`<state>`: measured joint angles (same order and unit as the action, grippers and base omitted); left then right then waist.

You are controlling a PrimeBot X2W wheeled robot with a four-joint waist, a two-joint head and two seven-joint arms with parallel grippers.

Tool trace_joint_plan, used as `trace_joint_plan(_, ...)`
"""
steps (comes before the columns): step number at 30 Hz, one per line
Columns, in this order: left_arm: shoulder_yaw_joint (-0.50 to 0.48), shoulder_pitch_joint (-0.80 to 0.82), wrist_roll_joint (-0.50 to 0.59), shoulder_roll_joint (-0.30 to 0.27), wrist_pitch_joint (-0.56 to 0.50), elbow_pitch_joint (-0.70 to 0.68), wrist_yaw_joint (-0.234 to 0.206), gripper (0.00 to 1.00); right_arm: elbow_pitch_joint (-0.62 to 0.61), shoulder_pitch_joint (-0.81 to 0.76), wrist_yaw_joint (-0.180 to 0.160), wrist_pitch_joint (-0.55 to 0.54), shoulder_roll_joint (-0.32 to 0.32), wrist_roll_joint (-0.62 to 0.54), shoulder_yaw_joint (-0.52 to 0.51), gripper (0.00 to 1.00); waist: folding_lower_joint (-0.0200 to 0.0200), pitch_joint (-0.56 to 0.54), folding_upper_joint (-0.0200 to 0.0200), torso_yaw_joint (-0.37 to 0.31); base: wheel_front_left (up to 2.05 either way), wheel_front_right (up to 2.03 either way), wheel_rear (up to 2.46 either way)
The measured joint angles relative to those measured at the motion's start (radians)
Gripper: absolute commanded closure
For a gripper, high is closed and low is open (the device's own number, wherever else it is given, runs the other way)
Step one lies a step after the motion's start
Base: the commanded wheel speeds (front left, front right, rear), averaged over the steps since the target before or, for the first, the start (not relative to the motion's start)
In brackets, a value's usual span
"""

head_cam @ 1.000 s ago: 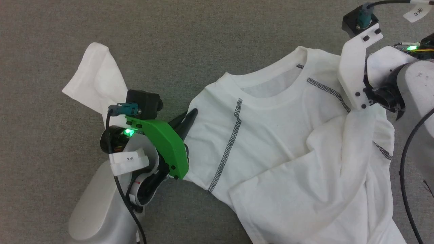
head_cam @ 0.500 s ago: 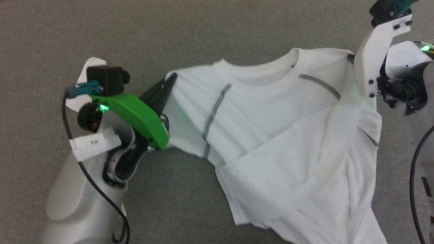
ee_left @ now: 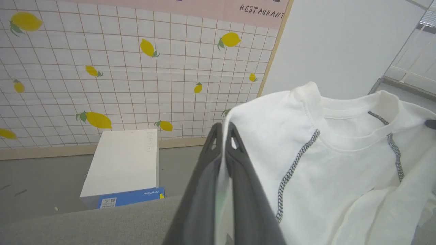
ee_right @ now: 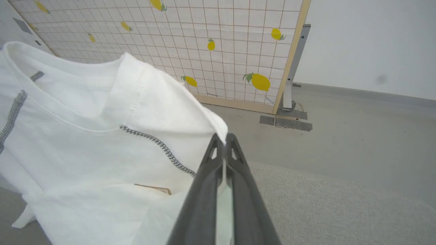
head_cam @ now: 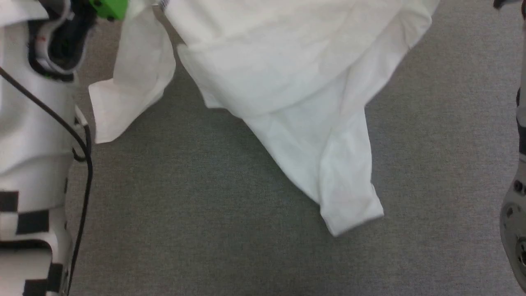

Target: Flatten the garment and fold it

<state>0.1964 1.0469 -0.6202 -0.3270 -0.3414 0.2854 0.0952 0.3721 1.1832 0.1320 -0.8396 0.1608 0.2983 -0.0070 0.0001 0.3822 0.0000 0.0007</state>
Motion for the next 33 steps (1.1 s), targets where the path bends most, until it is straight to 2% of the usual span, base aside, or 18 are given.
trace_joint_plan(7,0.012,0.262,0.124,-0.040,0.091,0.135,-0.025,1.00,0.055,0.196,0.000,0.111,-0.066,-0.081,-0.084,1.00,-0.0001,0.034,0.0000,-0.015,0.00,0.00,0.00)
trace_joint_plan(16,0.008,0.478,0.211,-0.058,0.240,0.252,-0.071,1.00,0.130,0.344,0.000,0.286,-0.100,-0.182,-0.095,1.00,-0.0001,0.081,0.0000,-0.033,0.00,0.00,0.00)
trace_joint_plan(23,-0.007,0.544,0.227,-0.069,0.357,0.303,-0.089,1.00,0.184,0.408,0.001,0.388,-0.112,-0.196,-0.084,1.00,0.0000,0.125,0.0000,-0.039,0.00,0.00,0.00)
trace_joint_plan(30,-0.006,0.546,0.224,-0.066,0.401,0.353,-0.087,1.00,0.228,0.422,0.001,0.436,-0.109,-0.192,-0.072,1.00,0.0000,0.155,0.0000,-0.026,0.00,0.00,0.00)
trace_joint_plan(33,-0.012,0.546,0.214,-0.066,0.417,0.363,-0.085,1.00,0.232,0.435,0.001,0.490,-0.097,-0.191,-0.057,1.00,0.0000,0.162,0.0000,-0.019,0.00,0.00,0.00)
